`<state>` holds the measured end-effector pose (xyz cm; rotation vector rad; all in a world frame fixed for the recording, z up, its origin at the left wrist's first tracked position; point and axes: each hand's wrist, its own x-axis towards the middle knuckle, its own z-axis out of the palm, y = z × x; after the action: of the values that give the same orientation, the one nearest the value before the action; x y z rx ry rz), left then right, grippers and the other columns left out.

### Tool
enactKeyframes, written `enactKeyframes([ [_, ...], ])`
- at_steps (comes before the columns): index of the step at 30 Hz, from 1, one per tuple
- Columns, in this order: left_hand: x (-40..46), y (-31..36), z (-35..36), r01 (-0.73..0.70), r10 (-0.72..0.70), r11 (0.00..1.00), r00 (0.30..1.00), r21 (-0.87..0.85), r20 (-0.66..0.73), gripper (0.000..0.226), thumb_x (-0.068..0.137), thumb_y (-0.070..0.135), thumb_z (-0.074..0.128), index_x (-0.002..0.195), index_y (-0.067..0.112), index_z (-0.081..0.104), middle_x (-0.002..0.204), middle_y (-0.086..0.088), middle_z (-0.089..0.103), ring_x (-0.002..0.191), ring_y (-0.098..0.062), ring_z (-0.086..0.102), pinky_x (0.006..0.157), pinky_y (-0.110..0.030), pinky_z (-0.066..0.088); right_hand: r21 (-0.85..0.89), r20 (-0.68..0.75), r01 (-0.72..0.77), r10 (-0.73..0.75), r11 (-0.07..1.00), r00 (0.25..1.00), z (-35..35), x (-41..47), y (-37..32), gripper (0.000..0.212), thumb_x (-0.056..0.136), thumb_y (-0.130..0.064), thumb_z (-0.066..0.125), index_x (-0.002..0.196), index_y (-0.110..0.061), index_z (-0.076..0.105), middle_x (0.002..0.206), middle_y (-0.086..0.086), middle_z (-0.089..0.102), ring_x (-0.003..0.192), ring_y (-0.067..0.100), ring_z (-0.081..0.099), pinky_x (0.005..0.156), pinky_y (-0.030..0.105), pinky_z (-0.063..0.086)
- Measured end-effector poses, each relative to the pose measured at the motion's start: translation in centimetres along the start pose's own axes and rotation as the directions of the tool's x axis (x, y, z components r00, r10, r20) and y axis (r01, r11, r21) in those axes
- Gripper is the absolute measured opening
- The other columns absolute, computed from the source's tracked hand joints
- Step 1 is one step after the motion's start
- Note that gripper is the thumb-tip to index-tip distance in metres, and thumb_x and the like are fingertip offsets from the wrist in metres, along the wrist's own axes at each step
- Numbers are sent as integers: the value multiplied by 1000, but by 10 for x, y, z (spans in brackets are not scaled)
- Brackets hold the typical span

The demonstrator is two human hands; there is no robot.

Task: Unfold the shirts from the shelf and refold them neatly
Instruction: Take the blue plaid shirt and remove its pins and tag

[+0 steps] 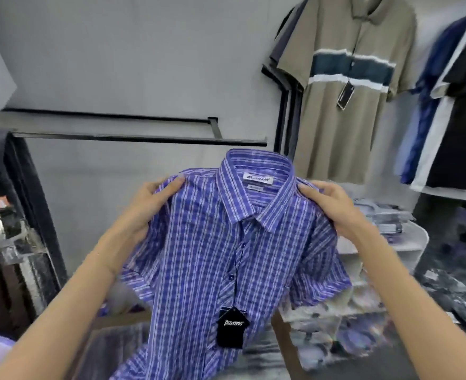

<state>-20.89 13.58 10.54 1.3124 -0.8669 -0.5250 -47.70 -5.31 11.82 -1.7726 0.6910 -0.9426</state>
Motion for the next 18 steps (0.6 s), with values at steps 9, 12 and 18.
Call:
enactKeyframes([
  [9, 41, 69, 36, -305, 315, 730, 944, 611, 95, 22, 93, 30, 60, 86, 12, 72, 76, -2, 64, 74, -14, 55, 48, -10, 33, -158, -202, 148, -179, 976, 963, -67, 8, -58, 16, 85, -23, 70, 71, -18, 66, 62, -7, 70, 56, 5, 63, 60, 21, 51],
  [12, 43, 91, 44, -408, 457, 540, 877, 737, 151, 24, 93, 26, 60, 93, 7, 75, 83, -4, 67, 86, -17, 60, 68, -20, 35, -201, -222, 165, -209, 966, 952, -83, 6, -77, 12, 83, -26, 72, 78, -15, 70, 78, 7, 72, 69, 17, 66, 70, 31, 53],
  [18, 40, 106, 66, -431, 490, 627, 866, 649, 102, 21, 95, 24, 57, 87, 10, 70, 54, 7, 58, 53, -3, 49, 58, -21, 36, -196, -231, 207, -250, 959, 940, -99, -10, -99, 20, 87, -19, 68, 96, -1, 69, 87, 14, 70, 71, 18, 65, 69, 29, 55],
])
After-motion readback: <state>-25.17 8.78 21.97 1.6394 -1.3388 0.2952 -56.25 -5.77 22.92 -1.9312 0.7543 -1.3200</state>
